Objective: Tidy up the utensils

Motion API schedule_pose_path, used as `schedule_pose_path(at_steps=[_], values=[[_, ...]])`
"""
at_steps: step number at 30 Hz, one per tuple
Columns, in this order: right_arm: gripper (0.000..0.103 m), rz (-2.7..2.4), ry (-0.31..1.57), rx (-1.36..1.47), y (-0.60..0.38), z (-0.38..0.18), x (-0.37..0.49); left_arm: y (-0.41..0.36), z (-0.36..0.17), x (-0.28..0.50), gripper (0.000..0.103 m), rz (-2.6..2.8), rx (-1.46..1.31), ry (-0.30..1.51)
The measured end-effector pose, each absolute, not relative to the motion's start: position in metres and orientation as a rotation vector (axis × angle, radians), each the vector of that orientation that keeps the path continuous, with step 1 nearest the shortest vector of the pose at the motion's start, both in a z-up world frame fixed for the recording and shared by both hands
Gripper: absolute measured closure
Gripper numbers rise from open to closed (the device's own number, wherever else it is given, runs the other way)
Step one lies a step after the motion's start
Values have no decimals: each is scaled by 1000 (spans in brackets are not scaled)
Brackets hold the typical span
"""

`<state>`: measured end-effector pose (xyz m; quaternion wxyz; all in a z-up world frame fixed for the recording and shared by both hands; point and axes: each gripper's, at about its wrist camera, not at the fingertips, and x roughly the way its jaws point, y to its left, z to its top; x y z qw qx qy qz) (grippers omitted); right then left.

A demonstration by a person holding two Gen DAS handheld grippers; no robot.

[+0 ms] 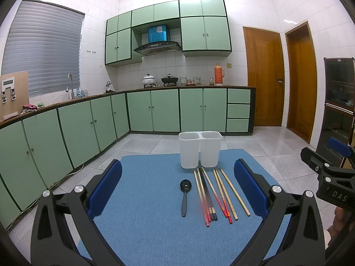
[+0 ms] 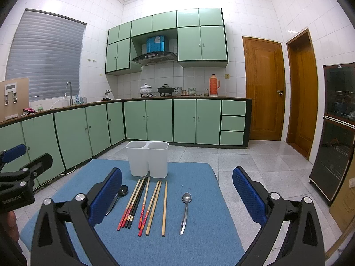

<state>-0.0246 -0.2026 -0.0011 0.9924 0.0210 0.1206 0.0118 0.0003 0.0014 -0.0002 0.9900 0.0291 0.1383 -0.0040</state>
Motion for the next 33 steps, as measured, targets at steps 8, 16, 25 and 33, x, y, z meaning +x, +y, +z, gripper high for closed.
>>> schedule_pose_path(at_steps=[8, 16, 25, 33], values=[[6, 24, 242, 43, -202, -1, -24, 3, 2, -1, 5, -6, 59, 275], [6, 23, 242, 43, -203, -1, -24, 3, 1, -2, 5, -7, 59, 274], [6, 25, 244, 42, -203, -1, -24, 4, 2, -4, 5, -6, 58, 274], [6, 24, 244, 42, -203, -2, -24, 4, 1, -4, 5, -5, 58, 274]])
